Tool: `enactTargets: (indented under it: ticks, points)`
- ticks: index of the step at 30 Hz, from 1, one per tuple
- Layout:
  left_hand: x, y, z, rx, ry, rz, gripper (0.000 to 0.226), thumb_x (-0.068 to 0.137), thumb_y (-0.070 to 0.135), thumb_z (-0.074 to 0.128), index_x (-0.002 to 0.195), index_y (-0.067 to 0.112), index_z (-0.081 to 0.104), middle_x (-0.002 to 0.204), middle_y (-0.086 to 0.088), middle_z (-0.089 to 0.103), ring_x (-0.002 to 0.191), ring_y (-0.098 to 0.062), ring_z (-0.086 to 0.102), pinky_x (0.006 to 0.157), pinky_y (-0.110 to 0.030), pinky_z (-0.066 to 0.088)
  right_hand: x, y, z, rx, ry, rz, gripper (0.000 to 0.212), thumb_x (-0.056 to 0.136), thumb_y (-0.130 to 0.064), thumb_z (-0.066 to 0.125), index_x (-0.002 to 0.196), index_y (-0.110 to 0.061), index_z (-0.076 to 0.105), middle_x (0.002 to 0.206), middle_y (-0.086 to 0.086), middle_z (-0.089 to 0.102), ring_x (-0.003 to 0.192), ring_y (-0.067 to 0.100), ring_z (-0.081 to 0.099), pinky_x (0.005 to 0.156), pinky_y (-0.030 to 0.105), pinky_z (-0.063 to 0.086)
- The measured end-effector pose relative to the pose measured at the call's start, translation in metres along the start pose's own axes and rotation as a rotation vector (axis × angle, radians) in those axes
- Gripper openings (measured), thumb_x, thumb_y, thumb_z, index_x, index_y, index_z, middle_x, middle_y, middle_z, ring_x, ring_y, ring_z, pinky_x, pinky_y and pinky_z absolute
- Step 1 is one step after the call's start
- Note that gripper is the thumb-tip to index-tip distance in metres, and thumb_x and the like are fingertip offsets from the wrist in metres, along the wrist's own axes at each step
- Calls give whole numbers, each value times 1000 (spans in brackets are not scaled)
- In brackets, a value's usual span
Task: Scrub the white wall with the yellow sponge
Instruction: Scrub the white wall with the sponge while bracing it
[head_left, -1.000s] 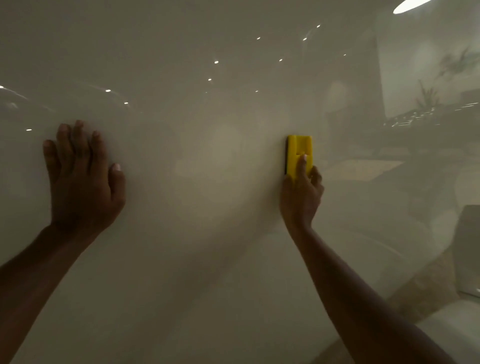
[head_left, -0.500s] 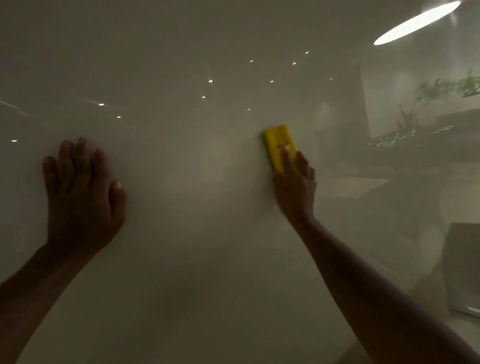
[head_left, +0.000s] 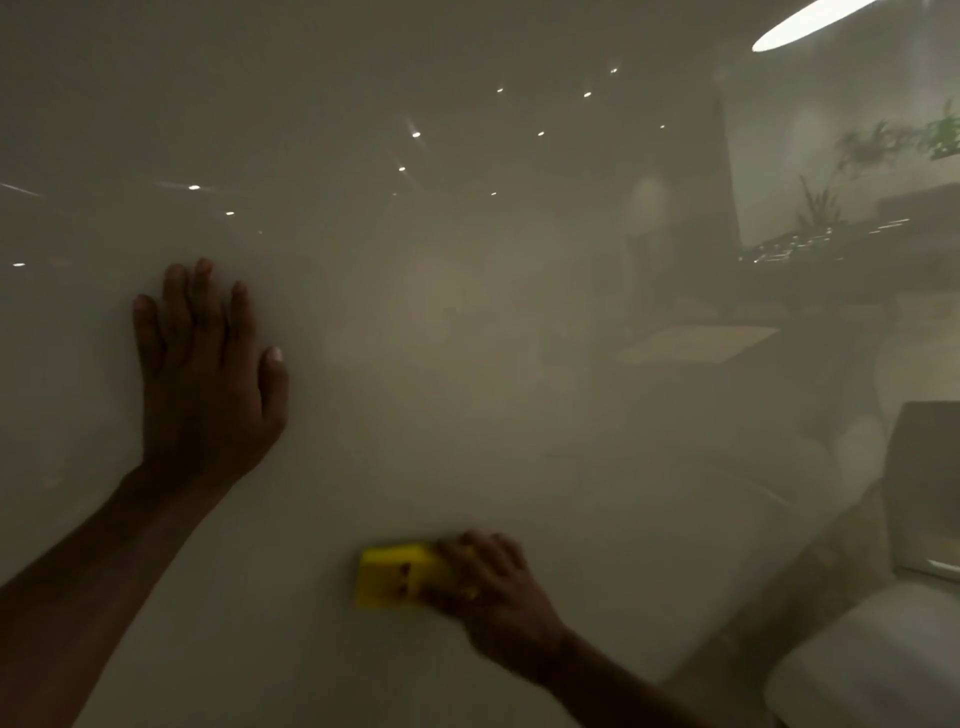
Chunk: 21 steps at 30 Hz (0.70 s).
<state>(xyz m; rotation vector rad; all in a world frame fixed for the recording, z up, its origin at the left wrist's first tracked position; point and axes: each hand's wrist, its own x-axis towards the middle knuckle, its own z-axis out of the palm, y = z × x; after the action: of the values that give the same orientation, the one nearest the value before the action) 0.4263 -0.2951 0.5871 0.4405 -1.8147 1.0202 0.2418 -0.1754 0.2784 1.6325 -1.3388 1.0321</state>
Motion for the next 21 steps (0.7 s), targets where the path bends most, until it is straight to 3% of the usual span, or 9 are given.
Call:
enactTargets:
  ticks: [3, 7, 9, 11, 13, 15, 17, 19, 21]
  points:
    - [-15, -1, 1, -5, -2, 18, 58, 104, 30, 34, 153, -2, 34, 164, -33, 22, 154, -51, 13, 126, -63, 5, 0, 62, -26, -3, 287, 378, 44, 91, -10, 66, 133, -23, 62, 133, 10, 59, 115, 36, 57, 102, 45, 47]
    - [-25, 1, 0, -22, -23, 35, 58, 104, 28, 35, 154, -2, 32, 164, -34, 20, 154, -52, 12, 126, -63, 3, -4, 97, -46, 89, 618, 1126, 63, 87, 1, 68, 145, -10, 45, 141, 28, 47, 120, 45, 53, 102, 48, 46]
    - [-27, 3, 0, -32, -25, 35, 58, 104, 28, 36, 154, -2, 32, 165, -34, 18, 154, -52, 11, 126, -62, 1, 0, 84, -36, 122, 660, 1246, 60, 88, -3, 67, 144, -9, 46, 137, 27, 51, 114, 44, 56, 97, 51, 47]
    - [-30, 5, 2, -45, -16, 27, 59, 104, 29, 34, 155, -1, 30, 165, -33, 17, 154, -52, 10, 126, -61, -1, 7, 54, -18, 192, 724, 1238, 42, 93, -13, 66, 135, -11, 59, 122, 9, 62, 102, 32, 60, 89, 46, 49]
    - [-31, 5, 7, -56, -4, 26, 59, 104, 31, 33, 156, 2, 27, 166, -32, 16, 155, -51, 9, 126, -61, -3, 10, 1, -2, 218, 587, 1034, 35, 99, -25, 59, 134, -31, 59, 123, -16, 55, 112, 17, 56, 100, 30, 44]
    - [-32, 3, 15, -78, 2, 17, 61, 104, 33, 31, 159, 7, 22, 168, -27, 11, 156, -48, 6, 125, -66, 3, 2, -42, 9, 63, 297, 591, 48, 100, -22, 55, 143, -41, 45, 144, -7, 48, 131, 23, 48, 109, 29, 34]
    - [-33, -4, 22, -112, 0, -5, 68, 104, 36, 29, 164, 11, 9, 172, -19, 2, 157, -46, 3, 121, -71, 14, -9, -34, 14, -27, 138, 201, 54, 97, -19, 59, 145, -41, 44, 150, 6, 45, 128, 35, 48, 106, 40, 35]
    - [-35, -9, 29, -133, -5, -15, 71, 104, 38, 29, 163, 15, -3, 172, -12, -5, 157, -45, 3, 119, -71, 18, -12, -10, 11, -58, 191, 181, 52, 95, -18, 63, 141, -38, 49, 150, 7, 46, 127, 35, 49, 106, 40, 35]
    - [-37, -13, 33, -149, -8, -17, 71, 104, 39, 29, 163, 17, -5, 173, -10, -6, 157, -45, 4, 119, -71, 18, -21, 15, 6, 16, 387, 508, 54, 92, -14, 65, 141, -33, 50, 148, -1, 45, 131, 28, 48, 110, 31, 35]
